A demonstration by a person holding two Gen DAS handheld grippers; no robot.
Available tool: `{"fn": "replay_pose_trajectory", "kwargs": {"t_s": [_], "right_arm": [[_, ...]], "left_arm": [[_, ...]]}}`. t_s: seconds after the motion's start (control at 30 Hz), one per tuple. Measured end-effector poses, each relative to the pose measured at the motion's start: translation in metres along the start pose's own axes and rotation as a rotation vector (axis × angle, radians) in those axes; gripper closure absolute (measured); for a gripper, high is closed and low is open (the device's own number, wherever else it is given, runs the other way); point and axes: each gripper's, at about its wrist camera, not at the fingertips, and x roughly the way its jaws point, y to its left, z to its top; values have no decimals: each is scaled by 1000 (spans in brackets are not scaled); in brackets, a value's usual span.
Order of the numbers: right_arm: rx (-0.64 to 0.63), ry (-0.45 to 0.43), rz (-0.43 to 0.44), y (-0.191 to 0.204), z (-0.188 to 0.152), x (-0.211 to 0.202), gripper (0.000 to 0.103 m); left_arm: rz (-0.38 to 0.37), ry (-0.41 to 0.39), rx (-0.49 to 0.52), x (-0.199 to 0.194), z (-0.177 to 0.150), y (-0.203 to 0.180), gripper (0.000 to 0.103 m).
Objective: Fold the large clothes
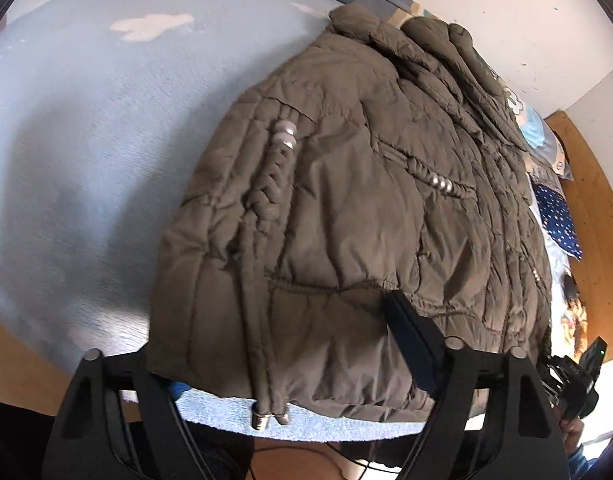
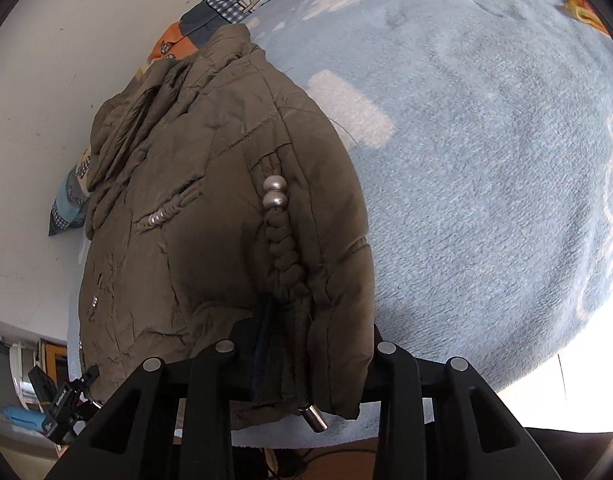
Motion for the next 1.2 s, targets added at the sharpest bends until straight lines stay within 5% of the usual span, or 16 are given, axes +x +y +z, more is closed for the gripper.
{"fn": "replay_pose_trajectory", "kwargs": {"t_s": [0.1,0.23,0.3,0.53,0.63,0.67,0.8,1.03,1.2], "right_arm": [[27,-5,11,-4,0,0,68],[-19,-29,7,3,1,-12,86],[-62,-61,1,11,0,-19,87],[16,-10,31,-3,3,-5,74],[48,7,56,-9,5,-5,77],[47,0,59,-8,5,-7,86],[-41,-84,78,4,1,-34,91],[-154,-205,141,30,-6,-80,92],[-216,-247,188,40,-18,-110,92]], "left_arm": [[21,-25,7,-3,-2,0,33],[30,-81,61,-16,-6,-4,50],[26,-106,84,-22,-6,-5,56],[26,-90,63,-14,-4,-2,53],[28,-99,76,-14,-4,-4,54],[30,-110,95,-16,-5,-7,58],[35,-191,201,-34,-11,-23,80],[42,-351,300,-76,-21,-39,85],[20,-386,315,-99,-24,-44,85]]}}
